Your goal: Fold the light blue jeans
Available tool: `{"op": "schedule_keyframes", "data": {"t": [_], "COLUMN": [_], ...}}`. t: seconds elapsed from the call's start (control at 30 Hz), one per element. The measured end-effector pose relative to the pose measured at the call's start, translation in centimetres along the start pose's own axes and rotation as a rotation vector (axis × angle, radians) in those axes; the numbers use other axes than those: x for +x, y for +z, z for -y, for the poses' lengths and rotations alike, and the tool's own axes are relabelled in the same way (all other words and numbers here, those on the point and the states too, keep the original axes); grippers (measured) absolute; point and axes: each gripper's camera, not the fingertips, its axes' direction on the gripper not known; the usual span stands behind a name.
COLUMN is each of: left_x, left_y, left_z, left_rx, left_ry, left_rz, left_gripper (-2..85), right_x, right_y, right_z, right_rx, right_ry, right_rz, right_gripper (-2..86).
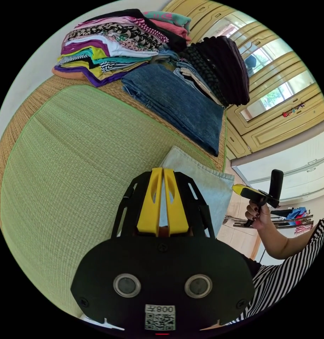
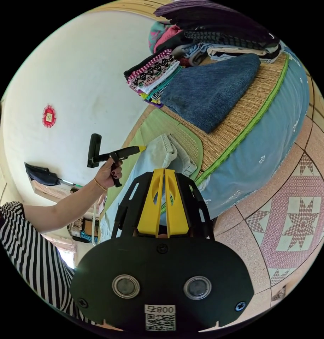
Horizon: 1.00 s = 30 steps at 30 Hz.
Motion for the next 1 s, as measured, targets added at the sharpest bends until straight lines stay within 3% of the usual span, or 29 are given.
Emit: {"op": "schedule_keyframes", "data": {"t": [0.1,0.4,0.63,0.87,1.0], "left_x": [-0.4,0.2,0.8,0.7,0.6], "left_y": [1.8,2.0,2.5,-0.3,0.2], "left_z": [0.4,1.7,2.3,0.8,0.5], "left_rx": [-0.075,-0.019,-0.071,0.045,0.006], "left_ry": [-0.021,0.022,0.077,0.084,0.094], "left_rz": [0.008,-0.056,0.003,-0.051,-0.03], "left_gripper": [1.3,6.3,2.1,0.2,0.1], "right_x": [1.7,3.0,2.4,-0.5,-1.2], "right_y": [0.9,0.2,1.3,0.2,0.8], "right_z": [0.2,0.7,1.6,1.2,1.0], "right_rx": [-0.037,-0.001,-0.023,0.041,0.03], "right_ry": [0.054,0.082,0.085,-0.002,-0.017], "right_rz": [-0.023,0.046,0.011,0.067,0.009], "right_gripper": [0.3,2.4,3.1,1.8,1.6]}}
